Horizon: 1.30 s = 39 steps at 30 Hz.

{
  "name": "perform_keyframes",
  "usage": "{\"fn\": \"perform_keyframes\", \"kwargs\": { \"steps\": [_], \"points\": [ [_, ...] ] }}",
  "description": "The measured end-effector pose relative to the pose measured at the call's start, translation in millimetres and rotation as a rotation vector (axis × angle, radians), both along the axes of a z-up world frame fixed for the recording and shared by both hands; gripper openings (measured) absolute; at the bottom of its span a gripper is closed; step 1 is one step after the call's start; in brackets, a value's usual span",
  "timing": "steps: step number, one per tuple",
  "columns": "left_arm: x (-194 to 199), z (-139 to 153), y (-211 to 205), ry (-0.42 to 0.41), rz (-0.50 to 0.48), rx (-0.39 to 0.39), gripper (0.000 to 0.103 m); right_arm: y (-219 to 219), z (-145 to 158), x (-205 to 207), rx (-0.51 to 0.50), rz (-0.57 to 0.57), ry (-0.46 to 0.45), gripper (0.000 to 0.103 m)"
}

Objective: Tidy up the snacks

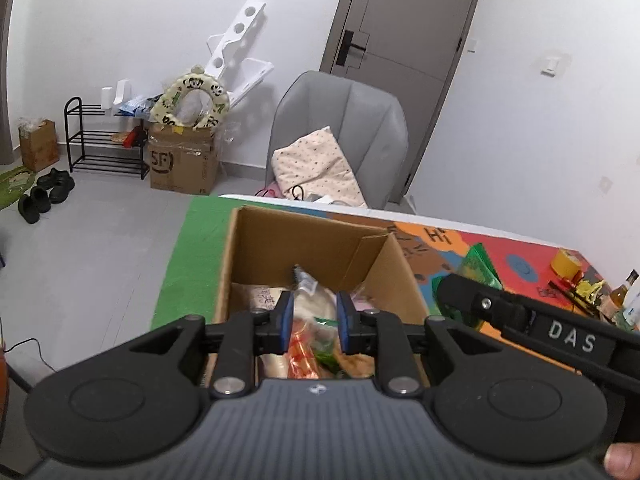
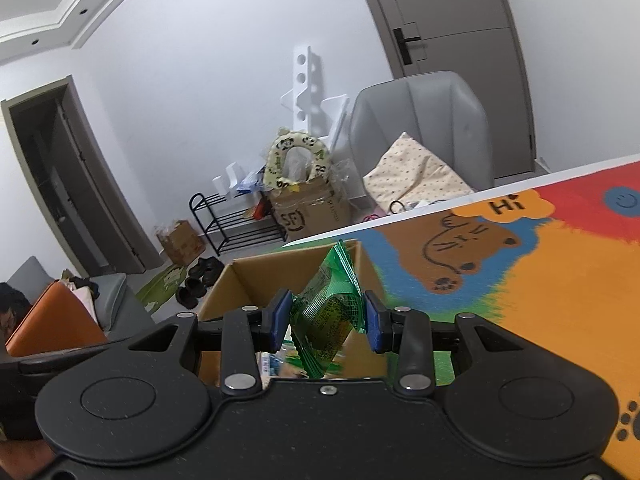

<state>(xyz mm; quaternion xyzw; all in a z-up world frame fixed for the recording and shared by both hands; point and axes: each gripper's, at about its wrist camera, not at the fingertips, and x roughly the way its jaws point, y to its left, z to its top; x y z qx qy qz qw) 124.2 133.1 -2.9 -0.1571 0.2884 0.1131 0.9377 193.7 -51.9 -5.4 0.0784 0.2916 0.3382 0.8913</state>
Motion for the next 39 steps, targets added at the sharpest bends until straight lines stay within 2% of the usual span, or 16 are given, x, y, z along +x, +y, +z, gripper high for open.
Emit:
{"fn": "perform_keyframes", "kwargs": {
  "steps": [3,7,9,11,15,19,20,26,31,34,39],
  "points": [
    [-1,1,7,0.014,-0.003,0.007,0.021,7,0,2,0.007,0.003,0.006,0.037],
    [0,2,15,0.03,0.016,0.009,0.029,12,-1,1,0.03,0.016,0.013,0.039],
    [-1,2,17,0.03,0.025,0.005,0.035,14,-1,2,0.048,0.039,0.021,0.045],
    [-3,2,18,0.031,0.042,-0.004,0.049,12,-4,5,0.044,0.027,0.026,0.059],
    [-8,4,12,0.027,0.036,0.007,0.061,0,-3,3,0.055,0.007,0.029,0.063],
    [-8,7,-1,0.018,0.018,0.036,0.078,-16,-1,-4,0.052,-0.03,0.016,0.077],
    [-8,6,-5,0.016,0.009,0.042,0.08,-21,-1,-6,0.048,-0.042,0.013,0.08],
    [-8,4,-24,0.009,-0.056,0.037,0.088,-52,-1,-9,0.046,-0.116,0.024,0.084],
    [-14,7,-37,0.003,-0.065,0.049,0.094,-72,1,-21,0.034,-0.159,0.004,0.095],
    [-19,6,-44,-0.003,-0.064,0.051,0.095,-83,1,-28,0.034,-0.181,0.002,0.096],
    [-25,9,-55,0.016,-0.075,0.05,0.098,-102,3,-40,0.012,-0.243,-0.022,0.103]
  ]
}}
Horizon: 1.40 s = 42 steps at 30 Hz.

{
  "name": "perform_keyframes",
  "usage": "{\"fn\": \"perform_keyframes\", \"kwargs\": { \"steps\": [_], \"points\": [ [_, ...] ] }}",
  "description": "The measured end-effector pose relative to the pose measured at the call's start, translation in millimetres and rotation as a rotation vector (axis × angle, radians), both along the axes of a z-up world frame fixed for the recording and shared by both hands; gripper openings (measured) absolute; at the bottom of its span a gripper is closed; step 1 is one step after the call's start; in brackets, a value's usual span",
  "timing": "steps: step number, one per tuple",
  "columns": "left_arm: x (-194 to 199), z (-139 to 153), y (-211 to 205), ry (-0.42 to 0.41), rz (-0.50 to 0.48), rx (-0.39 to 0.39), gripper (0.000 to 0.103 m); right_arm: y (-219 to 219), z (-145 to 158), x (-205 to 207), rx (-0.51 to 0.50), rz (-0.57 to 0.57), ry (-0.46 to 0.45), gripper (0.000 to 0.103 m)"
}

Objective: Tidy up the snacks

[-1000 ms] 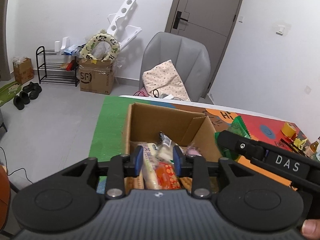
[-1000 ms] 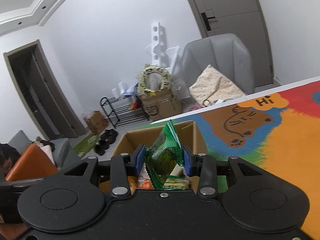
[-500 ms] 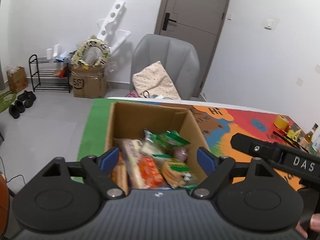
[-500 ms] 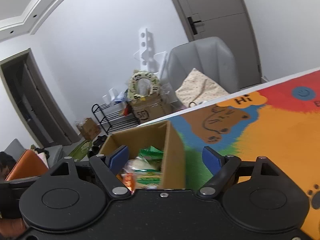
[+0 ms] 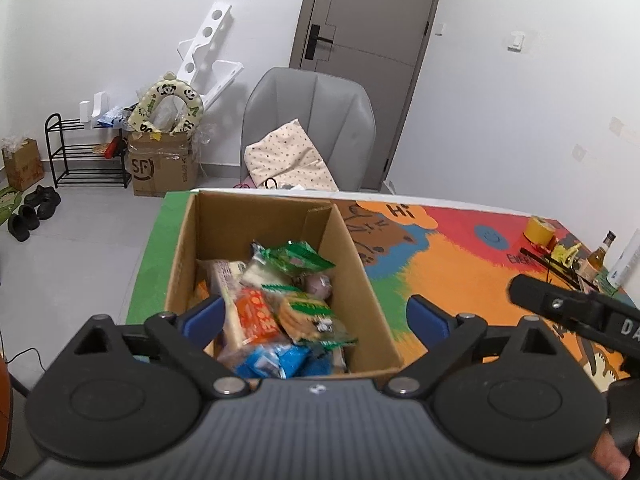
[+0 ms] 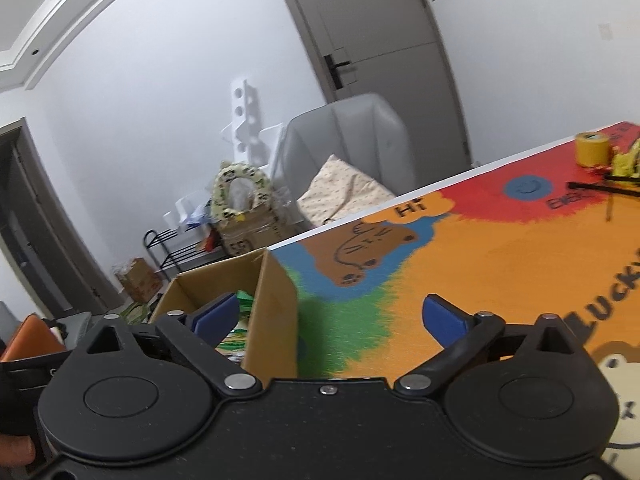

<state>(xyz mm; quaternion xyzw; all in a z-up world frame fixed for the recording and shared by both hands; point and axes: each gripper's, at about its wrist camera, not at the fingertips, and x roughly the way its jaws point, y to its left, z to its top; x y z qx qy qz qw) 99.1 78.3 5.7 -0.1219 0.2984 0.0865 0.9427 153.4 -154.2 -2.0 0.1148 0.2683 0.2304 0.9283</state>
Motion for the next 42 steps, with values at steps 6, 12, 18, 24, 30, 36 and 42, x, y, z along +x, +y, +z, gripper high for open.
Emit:
{"fn": "perform_keyframes", "kwargs": {
  "steps": [6,12,18,24,30,36,42],
  "points": [
    [-9,3,-17,0.02,-0.031,0.009,0.099,-21,5,-13,-0.028,-0.073,-0.011,0.103],
    [-23,9,-29,0.013,-0.051,0.014,0.101,-37,10,-27,-0.04,-0.116,-0.011,0.103],
    [-38,16,-38,0.009,-0.069,0.019,0.103,-50,17,-46,-0.063,-0.141,-0.022,0.103],
    [-57,23,-45,-0.008,-0.081,0.036,0.103,-56,23,-62,-0.083,-0.134,-0.018,0.103],
    [-78,29,-47,-0.021,-0.073,0.049,0.103,-61,32,-82,-0.102,-0.129,-0.034,0.103],
    [-94,32,-48,-0.023,-0.071,0.058,0.103,-65,36,-100,-0.134,-0.103,-0.046,0.103],
    [-101,29,-48,-0.003,-0.077,0.072,0.103,-67,37,-114,-0.172,-0.078,-0.049,0.103]
  ]
}}
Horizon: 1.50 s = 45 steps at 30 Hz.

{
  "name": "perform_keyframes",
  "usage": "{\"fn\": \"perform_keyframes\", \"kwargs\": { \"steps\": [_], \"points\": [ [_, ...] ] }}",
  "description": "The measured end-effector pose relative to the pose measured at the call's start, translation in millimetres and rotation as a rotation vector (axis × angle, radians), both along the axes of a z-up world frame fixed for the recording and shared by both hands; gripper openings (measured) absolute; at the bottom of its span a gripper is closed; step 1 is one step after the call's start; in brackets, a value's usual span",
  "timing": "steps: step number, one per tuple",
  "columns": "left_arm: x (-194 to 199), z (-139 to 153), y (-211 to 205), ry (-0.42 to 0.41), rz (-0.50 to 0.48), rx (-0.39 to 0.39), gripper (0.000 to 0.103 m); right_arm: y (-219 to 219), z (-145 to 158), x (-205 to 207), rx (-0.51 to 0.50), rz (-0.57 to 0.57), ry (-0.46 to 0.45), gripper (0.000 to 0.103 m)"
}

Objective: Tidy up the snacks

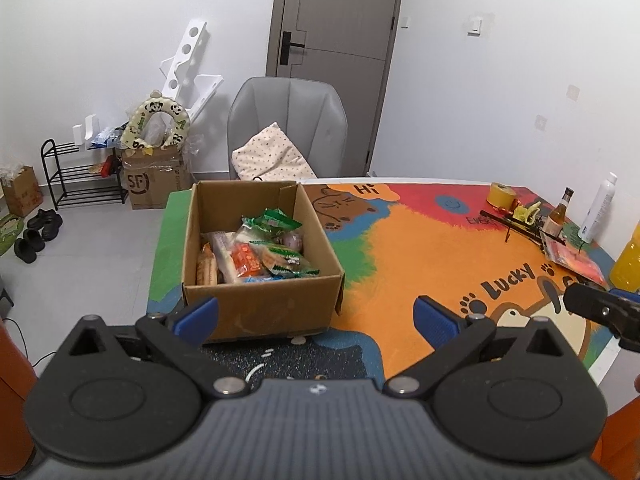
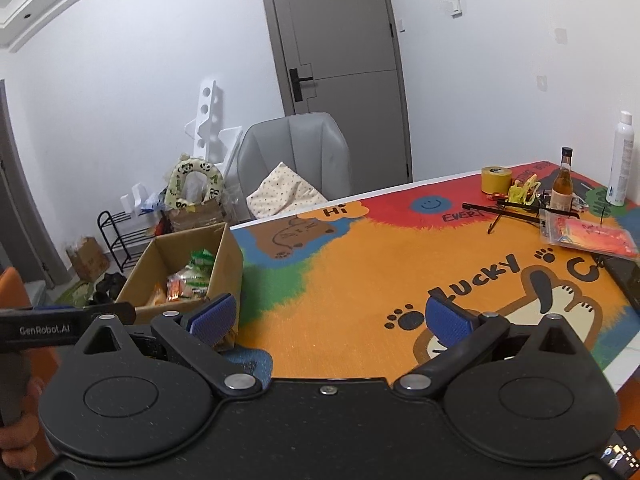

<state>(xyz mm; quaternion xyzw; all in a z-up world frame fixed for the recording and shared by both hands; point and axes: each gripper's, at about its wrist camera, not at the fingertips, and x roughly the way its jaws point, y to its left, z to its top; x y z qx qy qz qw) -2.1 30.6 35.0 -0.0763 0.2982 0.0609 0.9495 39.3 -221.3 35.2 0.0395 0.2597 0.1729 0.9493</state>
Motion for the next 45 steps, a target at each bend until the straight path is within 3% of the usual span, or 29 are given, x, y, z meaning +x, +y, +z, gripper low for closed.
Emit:
{"fn": "perform_keyframes", "kwargs": {
  "steps": [18,45],
  "points": [
    [-6.9,2.8,4.8,-0.01,0.002,-0.006,0.103,5.2,-3.4,0.1,-0.009,0.016,0.055,0.103],
    [-5.7,2.2,-4.3,-0.003,-0.03,0.017,0.103,3.6,-0.7,1.5,-0.011,0.0,0.048,0.103]
  ]
}}
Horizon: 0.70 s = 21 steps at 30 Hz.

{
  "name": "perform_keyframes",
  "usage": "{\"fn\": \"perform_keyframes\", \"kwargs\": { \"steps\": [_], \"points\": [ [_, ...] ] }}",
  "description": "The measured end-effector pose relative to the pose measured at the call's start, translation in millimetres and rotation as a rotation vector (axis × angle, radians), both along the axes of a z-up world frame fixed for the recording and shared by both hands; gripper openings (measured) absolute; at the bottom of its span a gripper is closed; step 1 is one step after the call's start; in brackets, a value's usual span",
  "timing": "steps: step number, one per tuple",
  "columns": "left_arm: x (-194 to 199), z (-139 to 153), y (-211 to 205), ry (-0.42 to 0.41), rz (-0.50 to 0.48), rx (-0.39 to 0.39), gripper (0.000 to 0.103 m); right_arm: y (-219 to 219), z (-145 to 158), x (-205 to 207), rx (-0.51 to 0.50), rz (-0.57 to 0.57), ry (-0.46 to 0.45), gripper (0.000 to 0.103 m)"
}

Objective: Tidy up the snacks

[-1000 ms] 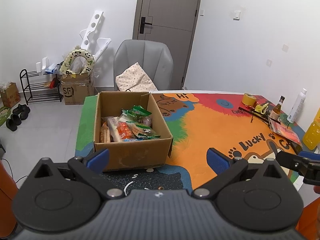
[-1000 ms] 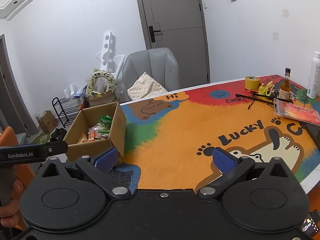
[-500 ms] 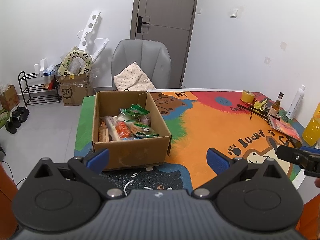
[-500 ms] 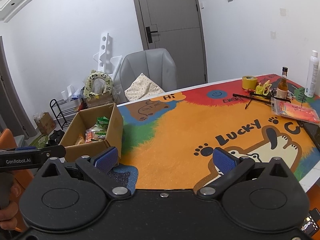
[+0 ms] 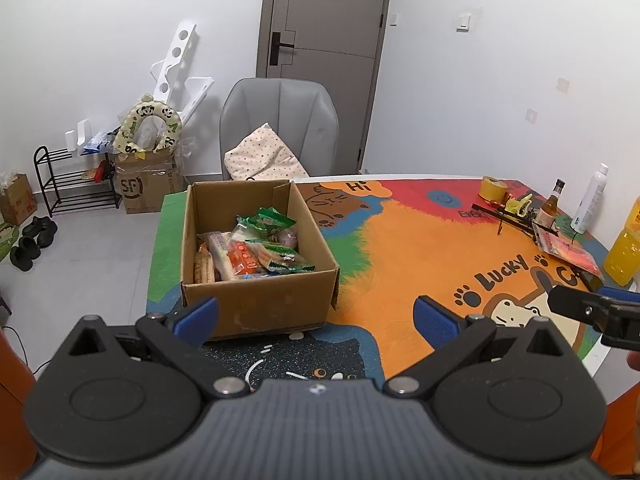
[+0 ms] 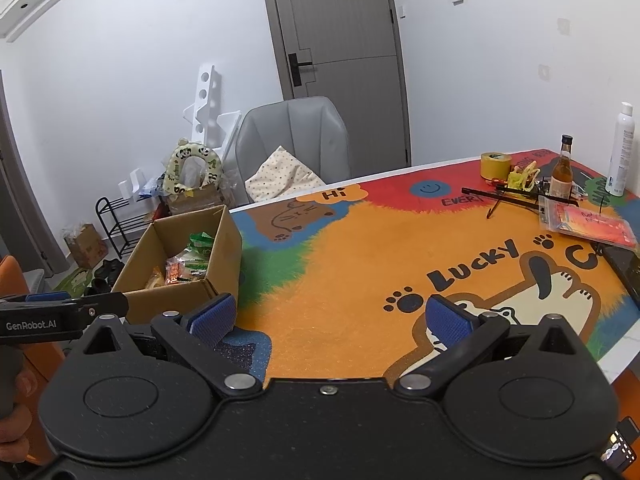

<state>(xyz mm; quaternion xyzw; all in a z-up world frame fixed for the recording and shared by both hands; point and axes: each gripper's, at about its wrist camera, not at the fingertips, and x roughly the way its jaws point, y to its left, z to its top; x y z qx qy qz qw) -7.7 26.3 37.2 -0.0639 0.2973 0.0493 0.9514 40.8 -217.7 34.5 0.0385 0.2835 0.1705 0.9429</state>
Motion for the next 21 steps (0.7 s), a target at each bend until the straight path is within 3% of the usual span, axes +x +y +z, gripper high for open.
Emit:
{"fn": "perform_keyframes", "kwargs": {
  "steps": [21],
  "points": [
    [-3.4,3.9,-3.3,-0.011,-0.026,0.002,0.103,-1.9,5.1,-4.7,-0.004,-0.005,-0.014,0.103]
  ]
}}
